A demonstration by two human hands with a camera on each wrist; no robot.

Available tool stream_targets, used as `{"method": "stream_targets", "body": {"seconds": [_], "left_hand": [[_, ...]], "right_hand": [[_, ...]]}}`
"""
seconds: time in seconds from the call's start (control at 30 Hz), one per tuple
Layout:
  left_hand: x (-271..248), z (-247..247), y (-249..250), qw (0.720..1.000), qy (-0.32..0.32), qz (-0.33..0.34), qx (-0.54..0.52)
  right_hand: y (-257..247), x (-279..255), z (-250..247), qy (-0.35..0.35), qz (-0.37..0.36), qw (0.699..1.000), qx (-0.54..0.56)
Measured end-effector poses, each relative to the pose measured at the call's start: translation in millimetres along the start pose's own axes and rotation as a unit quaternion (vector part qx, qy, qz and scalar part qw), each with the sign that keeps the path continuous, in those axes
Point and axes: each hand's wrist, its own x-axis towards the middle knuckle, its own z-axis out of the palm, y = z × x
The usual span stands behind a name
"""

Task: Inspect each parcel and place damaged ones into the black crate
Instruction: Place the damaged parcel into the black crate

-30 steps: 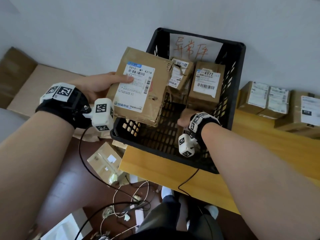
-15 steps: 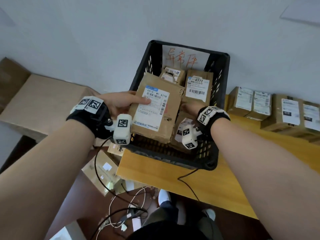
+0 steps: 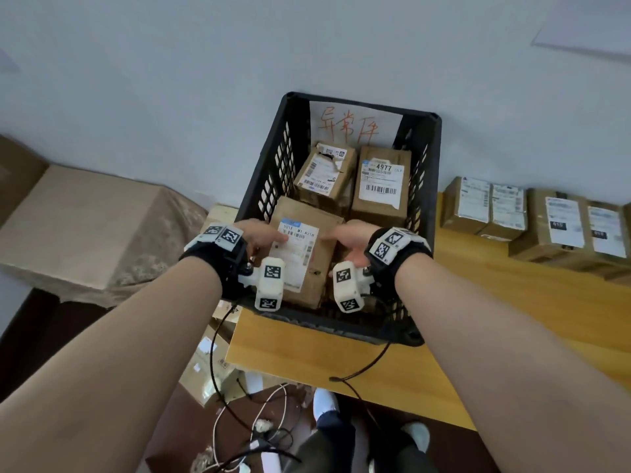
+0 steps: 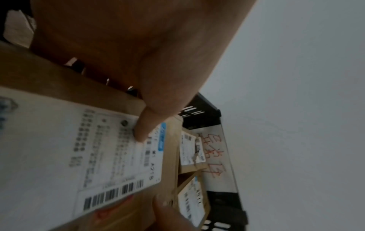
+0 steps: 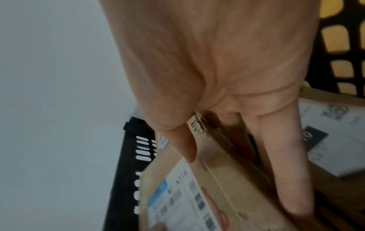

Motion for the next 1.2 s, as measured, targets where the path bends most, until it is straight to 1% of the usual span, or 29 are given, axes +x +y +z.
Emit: {"method": "stream_targets", "body": {"seconds": [0.07,0.1,0.17,0.23,0.3,0.33,0.4,0.47,0.53,0.6,0.67,0.73,0.8,0.83,0.93,1.0,1.2], "left_hand": [[9,9,-3,0.996,0.049,-0.001,0.072],[13,15,-4,0.995,0.053,-0.001,0.084],[21,25,-4,0.997,0.043,-0.002,0.059],[26,29,-5,0.999,0.034,-0.019,0.023],[31,30,-8,0.999,0.027,-0.029,-0.035],[33,29,-7,0.997,0.030,-0.022,-0.068],[41,25,-4,0.988,0.063,0.021,-0.141],[44,19,8,0.971,0.092,0.071,-0.208],[45,12,24,0.955,0.100,0.120,-0.252],[52,7,37,0.941,0.102,0.148,-0.286],[61,4,44,0.934,0.092,0.152,-0.311],[70,5,50,0.924,0.064,0.148,-0.346],[78,7,56,0.916,0.040,0.144,-0.372],[81,7,57,0.914,0.041,0.145,-0.376],[94,9,58,0.904,0.071,0.153,-0.392],[93,11,56,0.898,0.094,0.166,-0.396],[92,11,53,0.894,0.141,0.211,-0.370]], "right_hand": [[15,39,-1,-0.011,0.005,1.000,-0.019],[19,48,1,-0.016,0.009,1.000,-0.008],[14,20,14,-0.004,0.018,1.000,0.025],[14,12,19,0.014,0.019,1.000,0.016],[14,4,17,0.016,0.022,1.000,-0.001],[11,1,12,0.020,0.022,1.000,-0.002],[2,-12,4,0.039,0.009,0.999,0.016],[-8,-19,-7,0.074,-0.034,0.995,0.049],[-19,-18,-16,0.110,-0.092,0.986,0.089],[-31,-14,-22,0.122,-0.123,0.978,0.114],[-41,-6,-24,0.105,-0.130,0.980,0.110],[-48,2,-21,0.094,-0.130,0.983,0.092],[-51,12,-17,0.105,-0.137,0.982,0.084],[-52,15,-15,0.113,-0.140,0.980,0.085],[-54,23,-14,0.139,-0.155,0.973,0.097],[-55,26,-15,0.150,-0.162,0.969,0.114],[-61,26,-17,0.139,-0.149,0.966,0.157]]}}
